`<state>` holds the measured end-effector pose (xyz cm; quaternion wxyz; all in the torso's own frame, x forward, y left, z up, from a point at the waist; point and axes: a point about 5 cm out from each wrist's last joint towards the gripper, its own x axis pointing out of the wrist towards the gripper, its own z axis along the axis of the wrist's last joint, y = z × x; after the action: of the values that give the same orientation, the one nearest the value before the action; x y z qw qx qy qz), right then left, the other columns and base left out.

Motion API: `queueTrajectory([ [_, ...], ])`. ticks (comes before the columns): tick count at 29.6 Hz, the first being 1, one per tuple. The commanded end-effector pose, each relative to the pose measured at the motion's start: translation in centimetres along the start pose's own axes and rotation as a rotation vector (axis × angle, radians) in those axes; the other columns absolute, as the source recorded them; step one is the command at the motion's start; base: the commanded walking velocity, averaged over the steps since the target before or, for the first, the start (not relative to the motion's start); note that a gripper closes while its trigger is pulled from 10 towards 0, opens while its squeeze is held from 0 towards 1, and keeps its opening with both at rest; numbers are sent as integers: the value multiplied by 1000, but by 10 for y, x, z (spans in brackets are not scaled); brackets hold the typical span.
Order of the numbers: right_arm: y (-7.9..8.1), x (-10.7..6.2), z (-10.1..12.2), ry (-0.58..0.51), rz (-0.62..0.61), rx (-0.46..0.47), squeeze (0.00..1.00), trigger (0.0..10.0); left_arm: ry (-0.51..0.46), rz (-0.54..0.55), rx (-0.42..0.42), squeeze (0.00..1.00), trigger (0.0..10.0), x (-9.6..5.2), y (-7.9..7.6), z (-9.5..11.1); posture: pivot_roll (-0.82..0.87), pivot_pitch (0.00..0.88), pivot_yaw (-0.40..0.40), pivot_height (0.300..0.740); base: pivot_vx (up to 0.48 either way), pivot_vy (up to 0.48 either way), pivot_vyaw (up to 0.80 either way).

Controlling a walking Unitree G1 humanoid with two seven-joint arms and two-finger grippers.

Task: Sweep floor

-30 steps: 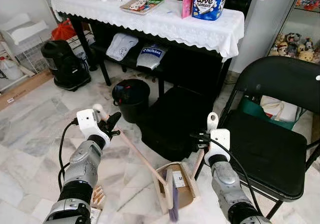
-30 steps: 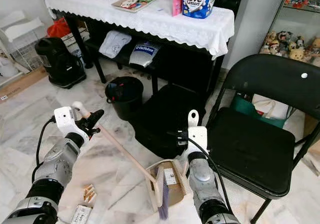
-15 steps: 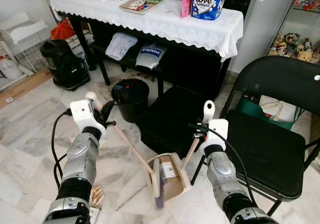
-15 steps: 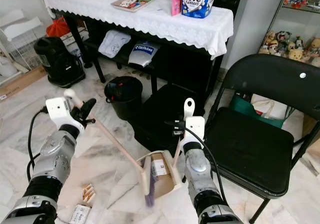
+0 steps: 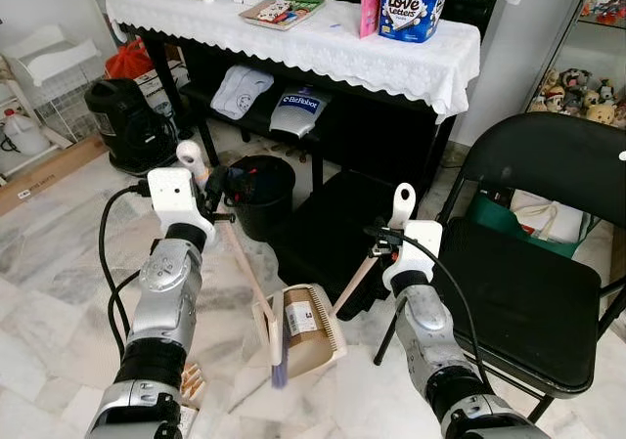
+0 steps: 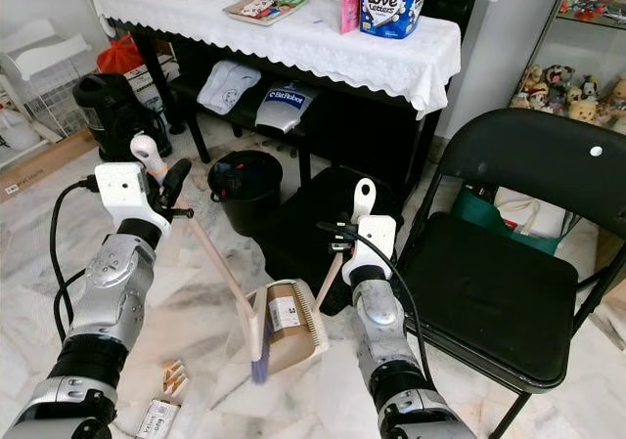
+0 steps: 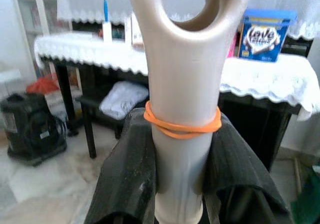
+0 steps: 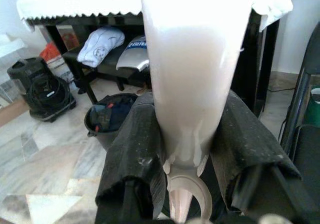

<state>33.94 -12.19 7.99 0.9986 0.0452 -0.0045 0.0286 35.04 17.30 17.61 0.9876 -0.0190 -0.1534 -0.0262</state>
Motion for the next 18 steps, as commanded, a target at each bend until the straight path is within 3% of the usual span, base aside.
queueTrajectory([
  [1,3,9,21,-98,6,15,0,10000,-138,16,127,0,10000,7,6,32,25,0,46,740,0,0,0],
  [4,3,9,20,-96,6,17,0,10000,-170,16,193,0,10000,7,7,40,22,0,47,740,0,0,0],
  [12,1,7,17,-88,2,21,0,10000,-234,18,262,0,10000,10,8,57,25,0,46,740,0,0,0],
  [15,1,7,16,-87,5,20,0,10000,-229,23,267,0,10000,8,7,54,20,0,46,740,0,0,0],
  [18,1,7,17,-92,4,20,0,10000,-171,30,288,0,10000,0,6,33,13,0,46,740,0,0,0],
])
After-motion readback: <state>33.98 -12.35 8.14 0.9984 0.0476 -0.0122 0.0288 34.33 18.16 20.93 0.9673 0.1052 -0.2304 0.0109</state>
